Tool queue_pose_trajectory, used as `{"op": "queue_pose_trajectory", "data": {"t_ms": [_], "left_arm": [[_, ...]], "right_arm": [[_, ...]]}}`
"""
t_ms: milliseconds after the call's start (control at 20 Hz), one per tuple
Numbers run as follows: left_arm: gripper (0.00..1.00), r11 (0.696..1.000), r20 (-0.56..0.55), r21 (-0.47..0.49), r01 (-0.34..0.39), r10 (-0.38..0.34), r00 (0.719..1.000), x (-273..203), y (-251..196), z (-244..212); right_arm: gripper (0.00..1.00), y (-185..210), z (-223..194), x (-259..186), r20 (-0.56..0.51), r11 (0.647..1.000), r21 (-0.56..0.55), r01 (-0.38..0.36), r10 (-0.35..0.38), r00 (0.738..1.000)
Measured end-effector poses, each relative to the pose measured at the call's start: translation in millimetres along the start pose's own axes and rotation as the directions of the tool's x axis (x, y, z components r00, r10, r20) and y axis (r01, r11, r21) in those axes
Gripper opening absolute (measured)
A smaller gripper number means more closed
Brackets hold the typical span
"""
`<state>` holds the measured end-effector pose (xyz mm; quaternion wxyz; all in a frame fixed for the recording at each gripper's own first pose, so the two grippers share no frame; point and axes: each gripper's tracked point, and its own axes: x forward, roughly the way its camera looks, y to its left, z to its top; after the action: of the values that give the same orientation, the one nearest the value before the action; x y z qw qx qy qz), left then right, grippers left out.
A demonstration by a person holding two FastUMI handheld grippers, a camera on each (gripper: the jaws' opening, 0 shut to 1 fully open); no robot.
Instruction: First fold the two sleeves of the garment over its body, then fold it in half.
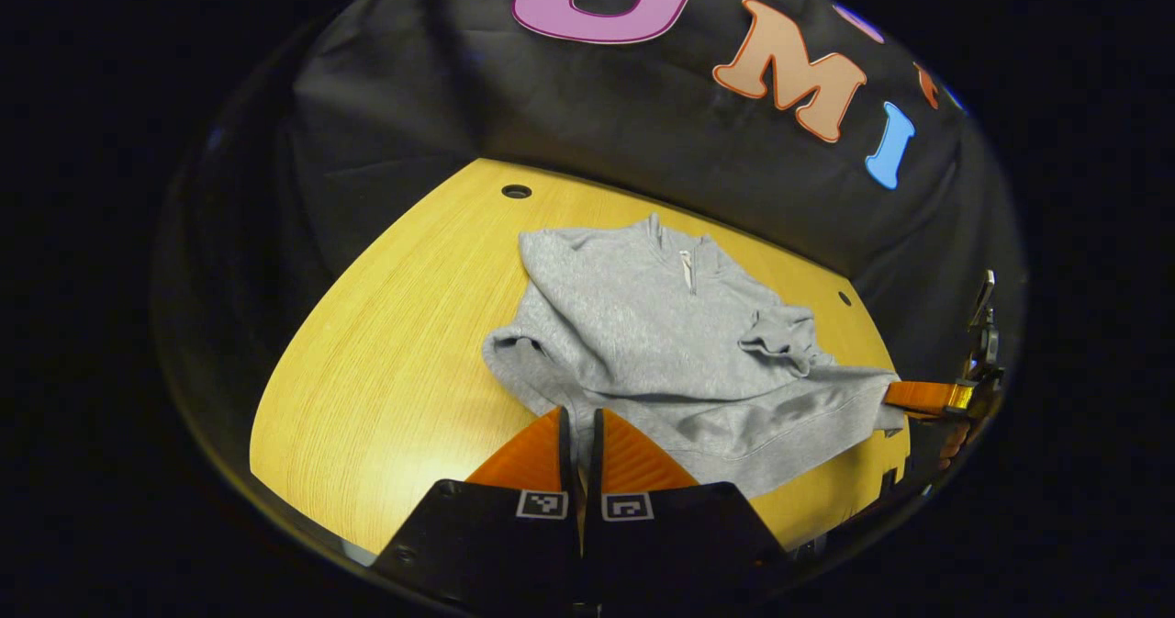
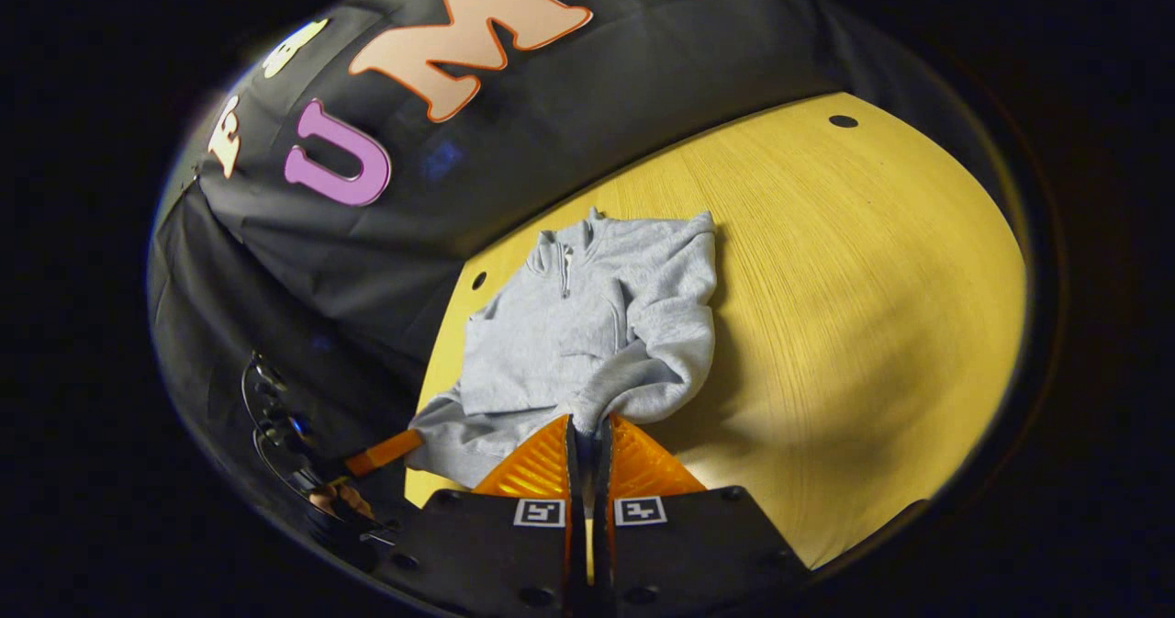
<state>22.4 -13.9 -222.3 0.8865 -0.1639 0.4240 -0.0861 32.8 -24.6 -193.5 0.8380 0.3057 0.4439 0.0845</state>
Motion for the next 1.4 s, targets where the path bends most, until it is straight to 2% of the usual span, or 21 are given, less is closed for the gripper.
{"op": "queue_pose_trajectory", "data": {"t_ms": [200,450,550,650,800,850,1100,1150,1300,1350,1400], "left_arm": [[0.0,0.999,-0.002,-0.038,0.012,-0.012,1.0,7.5,0.3,26.2],[0.0,0.997,-0.028,-0.071,0.033,-0.035,0.999,25.4,4.0,56.9],[0.0,0.993,-0.045,-0.113,0.04,-0.045,0.998,35.9,5.3,64.6],[0.0,0.984,-0.092,-0.178,0.029,-0.046,0.995,48.5,9.8,66.7],[0.0,0.966,-0.14,-0.259,0.005,-0.043,0.989,71.3,15.6,70.9],[0.0,0.961,-0.149,-0.275,-0.001,-0.041,0.988,78.1,17.8,72.5],[0.02,0.95,-0.209,-0.311,-0.038,-0.029,0.977,118.5,26.3,64.5],[0.04,0.947,-0.212,-0.32,-0.041,-0.029,0.977,122.8,27.8,66.3],[0.11,0.954,-0.146,-0.3,-0.022,-0.023,0.989,135.8,29.1,80.5],[0.13,0.963,-0.097,-0.27,-0.019,-0.008,0.995,136.8,31.9,93.2],[0.15,0.971,-0.041,-0.238,-0.012,0.003,0.999,134.5,33.3,106.0]], "right_arm": [[0.05,7.2,25.5,15.8,0.015,0.996,0.087,-0.018,0.017,1.0],[0.05,2.1,56.9,40.6,0.029,0.973,0.23,-0.025,0.018,0.999],[0.07,-4.1,64.9,52.6,0.03,0.959,0.282,-0.015,0.007,1.0],[0.05,-9.2,75.7,72.3,0.027,0.946,0.323,0.001,-0.01,1.0],[0.02,-19.1,78.3,100.1,0.0,0.941,0.336,0.033,-0.035,0.999],[0.05,-26.0,78.2,110.7,-0.001,0.942,0.331,0.055,-0.058,0.998],[0.07,-46.3,72.8,148.2,-0.025,0.93,0.341,0.139,-0.139,0.99],[0.05,-47.3,72.0,152.5,-0.026,0.929,0.337,0.15,-0.151,0.988],[0.17,-45.2,78.0,159.2,-0.003,0.935,0.319,0.153,-0.161,0.987],[0.31,-42.9,80.8,157.6,0.018,0.943,0.299,0.146,-0.159,0.987],[0.31,-37.4,84.9,156.8,0.04,0.953,0.278,0.123,-0.14,0.989]]}}
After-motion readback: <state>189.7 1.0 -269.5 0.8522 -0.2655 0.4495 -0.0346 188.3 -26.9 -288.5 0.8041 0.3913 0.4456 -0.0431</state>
